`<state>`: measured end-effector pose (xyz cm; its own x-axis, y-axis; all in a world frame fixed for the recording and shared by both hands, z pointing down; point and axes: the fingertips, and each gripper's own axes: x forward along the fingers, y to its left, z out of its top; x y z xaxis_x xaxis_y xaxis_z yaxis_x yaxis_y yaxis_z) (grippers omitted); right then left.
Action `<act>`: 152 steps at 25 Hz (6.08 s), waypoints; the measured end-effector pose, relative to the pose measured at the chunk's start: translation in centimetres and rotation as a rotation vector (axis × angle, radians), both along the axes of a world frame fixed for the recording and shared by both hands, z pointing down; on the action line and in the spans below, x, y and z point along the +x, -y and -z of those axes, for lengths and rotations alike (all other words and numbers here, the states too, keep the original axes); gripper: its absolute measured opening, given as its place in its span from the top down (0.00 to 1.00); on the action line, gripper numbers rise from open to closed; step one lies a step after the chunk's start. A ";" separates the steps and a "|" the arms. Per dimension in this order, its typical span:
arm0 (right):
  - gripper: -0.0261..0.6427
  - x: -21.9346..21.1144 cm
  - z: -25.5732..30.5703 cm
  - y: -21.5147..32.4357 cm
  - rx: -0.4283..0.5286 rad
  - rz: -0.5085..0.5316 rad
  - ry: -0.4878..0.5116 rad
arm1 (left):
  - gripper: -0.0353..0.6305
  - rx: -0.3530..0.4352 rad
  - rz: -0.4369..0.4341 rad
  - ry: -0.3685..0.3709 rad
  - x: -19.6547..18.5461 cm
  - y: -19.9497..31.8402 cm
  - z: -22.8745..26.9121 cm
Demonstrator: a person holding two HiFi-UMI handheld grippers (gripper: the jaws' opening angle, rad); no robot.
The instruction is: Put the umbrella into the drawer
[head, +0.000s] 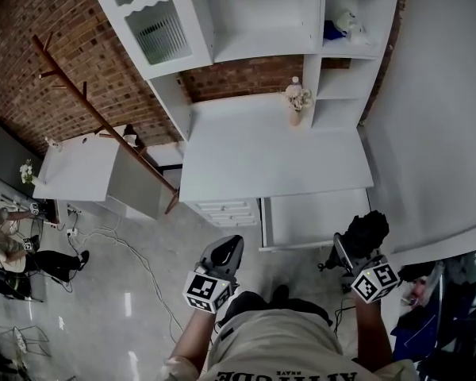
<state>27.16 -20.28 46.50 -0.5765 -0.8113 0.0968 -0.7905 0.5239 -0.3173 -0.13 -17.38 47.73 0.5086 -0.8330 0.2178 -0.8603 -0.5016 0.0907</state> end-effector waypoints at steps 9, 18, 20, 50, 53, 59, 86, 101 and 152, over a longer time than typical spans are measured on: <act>0.56 -1.7 -1.0 3.5 -0.024 0.042 -0.033 | 0.90 -0.005 0.028 0.006 -1.1 2.3 -1.1; 0.56 -4.4 -3.3 6.5 -0.078 0.052 -0.129 | 0.90 -0.059 -0.008 -0.019 -2.6 5.4 -3.8; 0.56 -4.9 -4.1 7.5 -0.088 0.055 -0.157 | 0.90 -0.065 -0.021 -0.015 -2.9 6.5 -4.6; 0.57 -14.5 -27.3 15.3 -0.333 0.324 -0.660 | 0.90 -0.266 -0.156 -0.109 -4.5 15.1 -16.2; 0.57 -14.9 -30.1 15.2 -0.367 0.369 -0.706 | 0.90 -0.276 -0.169 -0.107 -4.5 15.5 -17.3; 0.57 -15.5 -34.8 15.3 -0.429 0.430 -0.763 | 0.90 -0.282 -0.178 -0.078 -4.6 16.7 -19.2; 0.57 -14.5 -51.8 12.7 -0.776 0.560 -1.038 | 0.90 -0.417 -0.201 -0.072 -7.0 17.3 -27.9; 0.55 -13.6 -51.6 13.4 -0.796 0.491 -1.068 | 0.90 -0.417 -0.211 -0.071 -8.2 17.6 -27.6; 0.91 -3.2 -13.7 -5.7 -0.261 -0.314 -0.305 | 0.90 -0.179 -0.366 0.006 -0.3 3.5 -11.2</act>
<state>23.92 -14.63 60.21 -0.2224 -0.8671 0.4457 -0.9742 0.1800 -0.1360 -0.40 -20.85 58.89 0.7626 -0.5458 0.3471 -0.6288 -0.7513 0.2001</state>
